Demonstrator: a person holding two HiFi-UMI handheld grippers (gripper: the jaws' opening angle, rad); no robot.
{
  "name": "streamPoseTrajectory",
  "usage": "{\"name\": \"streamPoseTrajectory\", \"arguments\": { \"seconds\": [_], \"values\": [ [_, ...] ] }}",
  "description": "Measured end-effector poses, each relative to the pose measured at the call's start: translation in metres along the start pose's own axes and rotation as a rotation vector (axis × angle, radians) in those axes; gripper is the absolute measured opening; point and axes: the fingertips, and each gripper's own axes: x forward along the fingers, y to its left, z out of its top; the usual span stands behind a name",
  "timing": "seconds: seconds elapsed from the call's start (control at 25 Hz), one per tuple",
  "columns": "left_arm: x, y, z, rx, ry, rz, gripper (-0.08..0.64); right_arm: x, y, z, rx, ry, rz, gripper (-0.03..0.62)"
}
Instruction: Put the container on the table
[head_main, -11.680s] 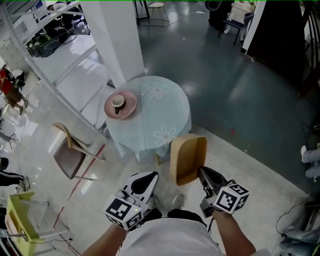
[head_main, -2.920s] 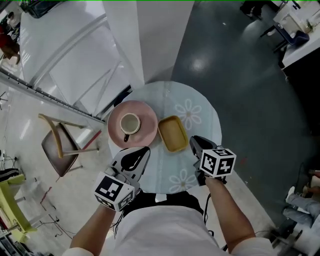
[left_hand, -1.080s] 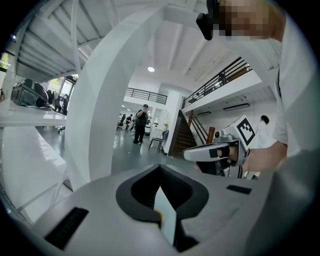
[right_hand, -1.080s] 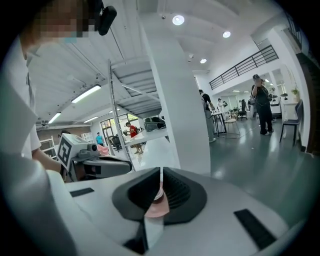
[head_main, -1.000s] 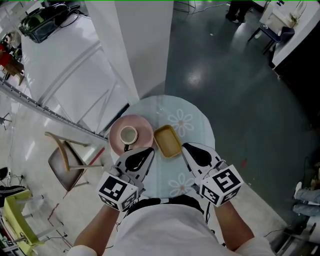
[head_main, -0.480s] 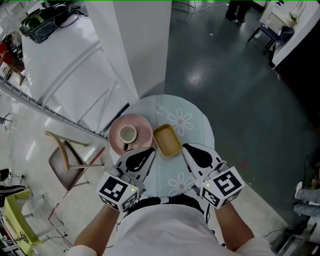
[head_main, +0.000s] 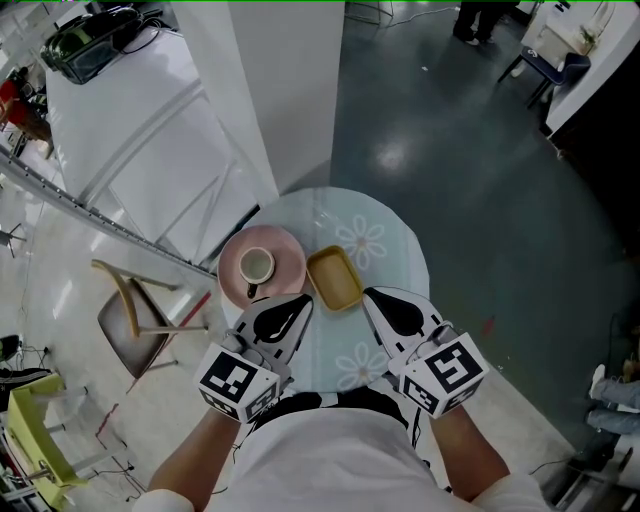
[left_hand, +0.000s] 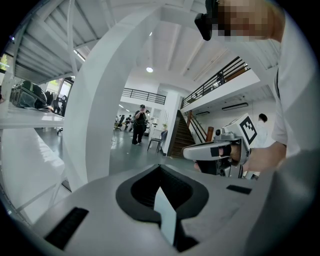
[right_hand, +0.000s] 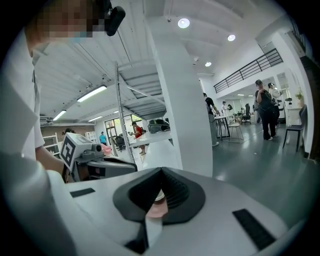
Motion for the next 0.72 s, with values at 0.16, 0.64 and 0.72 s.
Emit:
{"name": "streamPoseTrajectory", "arguments": {
  "seconds": [0.16,0.64,0.72],
  "values": [
    [-0.0020,-0.0005,0.0014,-0.001,-0.001,0.002,0.021,-0.0002,0.0014,0.0003,0.001,0.007,0.000,0.022],
    [-0.0030,-0.0011,-0.0006,-0.006,-0.001,0.007,0.021,0.0005,0.0015,-0.0039,0.006,0.022,0.004,0.021],
    [-0.0032,-0.0002,-0.0014,-0.009,-0.001,0.007,0.021,0.0015,0.0012,-0.0053,0.009,0.025,0.002,0.021]
  ]
}}
